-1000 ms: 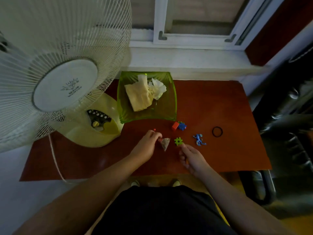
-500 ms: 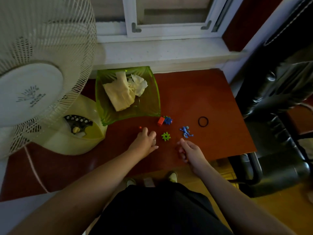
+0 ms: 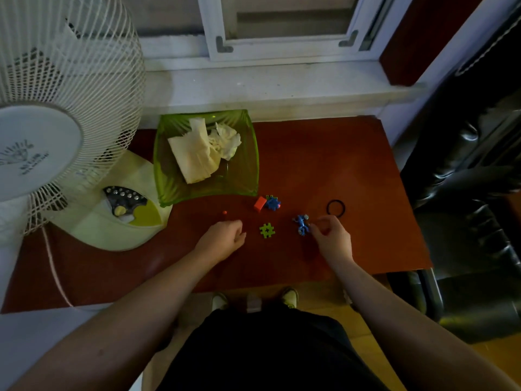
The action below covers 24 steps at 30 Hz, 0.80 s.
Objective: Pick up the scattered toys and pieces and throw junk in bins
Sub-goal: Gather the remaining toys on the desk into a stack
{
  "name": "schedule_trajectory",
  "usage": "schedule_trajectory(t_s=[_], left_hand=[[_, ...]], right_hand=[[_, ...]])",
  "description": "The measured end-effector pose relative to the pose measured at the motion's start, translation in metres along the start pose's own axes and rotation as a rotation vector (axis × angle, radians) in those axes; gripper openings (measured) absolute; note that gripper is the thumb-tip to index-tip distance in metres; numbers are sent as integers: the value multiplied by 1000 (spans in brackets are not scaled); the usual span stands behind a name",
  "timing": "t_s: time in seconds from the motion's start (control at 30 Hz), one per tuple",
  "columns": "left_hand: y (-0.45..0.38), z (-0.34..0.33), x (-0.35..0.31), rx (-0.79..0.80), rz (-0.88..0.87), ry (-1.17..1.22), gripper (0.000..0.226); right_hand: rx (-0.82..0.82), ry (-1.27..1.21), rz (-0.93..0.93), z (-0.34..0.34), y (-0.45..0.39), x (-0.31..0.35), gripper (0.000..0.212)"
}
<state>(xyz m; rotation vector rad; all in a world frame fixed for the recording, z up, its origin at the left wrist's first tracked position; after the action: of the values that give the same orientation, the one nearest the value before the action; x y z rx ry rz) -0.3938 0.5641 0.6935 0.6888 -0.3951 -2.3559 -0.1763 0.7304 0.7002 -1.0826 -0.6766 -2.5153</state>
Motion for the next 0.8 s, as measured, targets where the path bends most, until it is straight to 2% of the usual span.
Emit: schedule_trajectory(t_s=[0.13, 0.3, 0.43, 0.63, 0.8], left_hand=[[11, -3, -9, -52, -7, 29, 13], [11, -12, -25, -66, 11, 49, 30], [4, -13, -39, -60, 12, 62, 42], [-6, -15, -44, -40, 47, 54, 54], [-9, -19, -45, -32, 79, 27, 55]], right_hand=[[81, 115, 91, 2, -14, -2, 23], [208, 390, 285, -6, -27, 14, 36], [371, 471, 299, -22, -39, 15, 46], [457, 514, 318, -33, -52, 14, 32], [507, 557, 356, -36, -55, 18, 23]])
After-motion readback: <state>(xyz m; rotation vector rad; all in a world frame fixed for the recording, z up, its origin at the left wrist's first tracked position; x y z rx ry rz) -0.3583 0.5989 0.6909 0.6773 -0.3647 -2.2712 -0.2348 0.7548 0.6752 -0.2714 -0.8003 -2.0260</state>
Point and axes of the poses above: each hand's wrist, its own y-axis away from the middle knuckle, its own z-axis out of the back of the hand, x = y × z, the point moved 9 cm from there along -y, towards the middle knuckle, and after that the axes turned 9 degrees about z, right-handed, at the moved point
